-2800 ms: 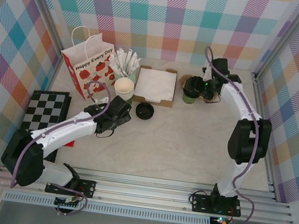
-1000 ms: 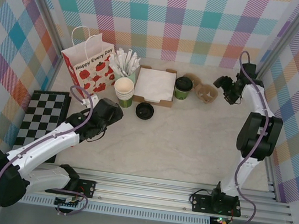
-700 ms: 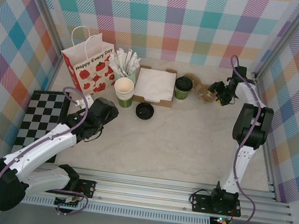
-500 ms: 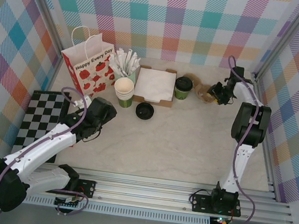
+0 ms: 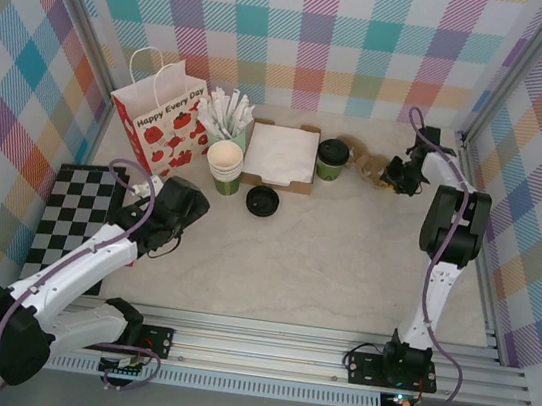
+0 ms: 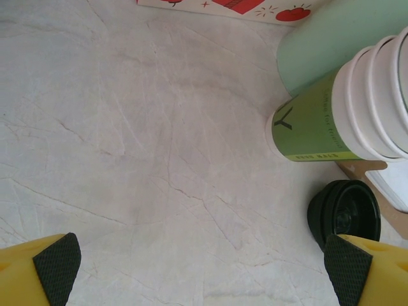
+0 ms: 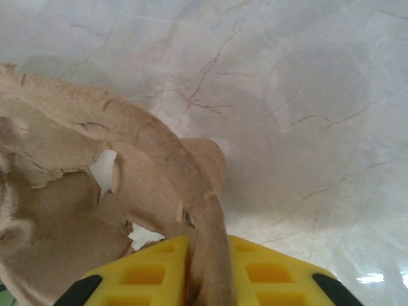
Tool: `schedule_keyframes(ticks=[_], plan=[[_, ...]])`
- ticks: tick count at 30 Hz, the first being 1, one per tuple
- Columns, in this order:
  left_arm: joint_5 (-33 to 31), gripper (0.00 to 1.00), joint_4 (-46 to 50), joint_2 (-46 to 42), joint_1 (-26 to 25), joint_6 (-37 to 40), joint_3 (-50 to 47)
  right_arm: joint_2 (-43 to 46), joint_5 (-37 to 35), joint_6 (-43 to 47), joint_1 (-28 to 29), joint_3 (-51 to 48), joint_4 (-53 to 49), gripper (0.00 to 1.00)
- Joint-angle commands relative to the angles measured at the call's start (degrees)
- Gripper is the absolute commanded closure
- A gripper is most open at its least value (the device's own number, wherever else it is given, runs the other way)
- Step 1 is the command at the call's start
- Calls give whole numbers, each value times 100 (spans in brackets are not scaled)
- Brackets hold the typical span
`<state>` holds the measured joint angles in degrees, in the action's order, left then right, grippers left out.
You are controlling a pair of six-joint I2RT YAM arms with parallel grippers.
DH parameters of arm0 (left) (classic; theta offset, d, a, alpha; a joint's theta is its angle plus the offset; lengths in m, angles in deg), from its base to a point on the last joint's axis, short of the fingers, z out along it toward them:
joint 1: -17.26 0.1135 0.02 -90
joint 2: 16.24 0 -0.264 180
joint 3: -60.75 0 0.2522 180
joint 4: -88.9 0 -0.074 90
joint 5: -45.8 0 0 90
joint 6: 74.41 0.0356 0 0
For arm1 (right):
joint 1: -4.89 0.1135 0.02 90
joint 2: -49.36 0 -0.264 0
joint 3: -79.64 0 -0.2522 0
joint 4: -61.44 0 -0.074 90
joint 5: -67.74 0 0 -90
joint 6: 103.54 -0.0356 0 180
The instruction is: Pack the takeout coffee
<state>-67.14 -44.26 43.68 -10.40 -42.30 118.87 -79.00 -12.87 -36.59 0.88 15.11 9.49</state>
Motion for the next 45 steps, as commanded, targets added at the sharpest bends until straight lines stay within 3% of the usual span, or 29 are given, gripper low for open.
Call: schedule_keyframes(ticks=[1, 6, 12, 17, 20, 24, 31, 37, 42, 45], plan=[[12, 0, 172, -136, 146, -65, -125, 478, -242, 143, -89, -294, 73, 85], [88, 0, 96, -175, 217, -19, -152, 975, -431, 319, -347, -827, 162, 91], [351, 0, -212, -43, 261, 129, -170, 2102, -774, 438, -543, -2445, 732, 95], [524, 0, -312, 234, 307, 190, -66, 3095, -1128, 606, -559, -3407, 518, 95], [442, 0, -361, 333, 316, 143, -54, 3651, -499, 600, -510, -3846, 269, 95], [382, 0, -495, 336, 323, 128, -69, 4221, 133, 670, 52, -4347, -114, 95], [208, 0, -314, 245, 326, 297, 1, 4411, 372, 1332, 1180, -4419, -1010, 93], [803, 0, -799, 254, 323, 674, -181, 4040, 801, 1967, 1772, -4178, -1169, 93], [974, 0, -612, 486, 301, 584, -115, 3375, 256, 2249, 2241, -3836, -898, 90], [667, 0, -195, 489, 308, 535, 59, 3230, -138, 2147, 2296, -3633, -767, 83]])
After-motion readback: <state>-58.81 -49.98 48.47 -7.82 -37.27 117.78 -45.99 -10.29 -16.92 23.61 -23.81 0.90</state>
